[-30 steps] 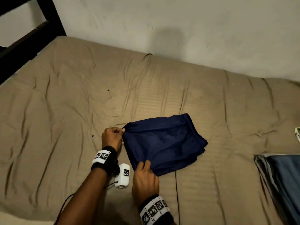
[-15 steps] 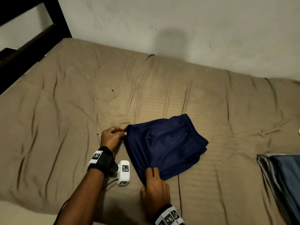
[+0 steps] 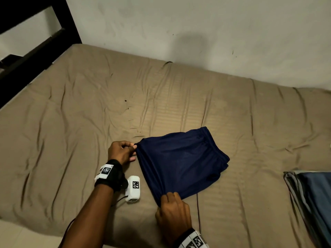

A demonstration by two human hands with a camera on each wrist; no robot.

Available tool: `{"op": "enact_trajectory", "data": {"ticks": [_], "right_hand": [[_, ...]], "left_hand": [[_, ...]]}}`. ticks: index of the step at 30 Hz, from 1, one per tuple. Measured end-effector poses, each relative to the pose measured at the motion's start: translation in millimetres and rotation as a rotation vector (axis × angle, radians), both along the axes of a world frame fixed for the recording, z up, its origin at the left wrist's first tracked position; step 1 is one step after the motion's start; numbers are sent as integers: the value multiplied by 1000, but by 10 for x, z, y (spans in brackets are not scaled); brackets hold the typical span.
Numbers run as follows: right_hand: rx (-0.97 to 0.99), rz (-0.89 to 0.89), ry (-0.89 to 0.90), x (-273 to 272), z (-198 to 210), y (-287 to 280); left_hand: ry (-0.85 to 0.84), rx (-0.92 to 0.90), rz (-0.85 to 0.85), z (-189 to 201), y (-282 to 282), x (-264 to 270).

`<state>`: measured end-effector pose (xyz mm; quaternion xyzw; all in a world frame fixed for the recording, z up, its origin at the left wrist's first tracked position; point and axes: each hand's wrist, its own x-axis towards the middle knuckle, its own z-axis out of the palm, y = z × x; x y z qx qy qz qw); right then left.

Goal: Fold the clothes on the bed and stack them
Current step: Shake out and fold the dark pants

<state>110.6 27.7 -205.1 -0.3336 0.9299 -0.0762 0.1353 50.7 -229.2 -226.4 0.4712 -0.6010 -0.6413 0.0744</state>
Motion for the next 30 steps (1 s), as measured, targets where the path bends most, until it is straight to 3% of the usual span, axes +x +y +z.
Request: {"op": "enact_trajectory", "data": {"ticks": [4, 6, 7, 9, 10, 11, 13, 16, 18, 20, 22, 26, 30], "right_hand": [[63, 136, -106, -136, 291, -40], [43, 63, -284, -339, 397, -13], [-62, -28, -308, -480, 423, 36], [-342, -241, -103, -884, 400, 201], [-382, -318, 47, -1141, 309, 307], [-343, -384, 144, -1421, 237, 384], [-184, -480, 63, -1961, 49, 528], [-126, -574, -273, -2417, -58, 658], [-227, -626, -548, -2507, 31, 655], [-306, -662, -803, -2475, 205, 699], [-384, -697, -911, -2331, 398, 853], [-793, -795, -1115, -1812, 747, 1371], [-1098, -861, -1111, -1243, 1210, 2262]], "left_hand": [[-53, -69, -31, 28, 44, 63], [-156, -281, -57, 79, 184, 122], [-213, -397, -32, 123, 273, 168], [-336, -483, 19, 278, 494, 257], [-409, -445, 0, 310, 632, 303], [-480, -393, -51, 335, 772, 345], [-539, -301, -164, 321, 1021, 399], [-473, -265, -229, 198, 1287, 344], [-355, -177, -162, 128, 1342, 304], [-177, 22, -47, 151, 1366, 332], [-64, 150, -9, 328, 1417, 425], [110, 270, -79, 869, 1653, 612], [219, 355, -268, 1418, 2070, 614]]}}
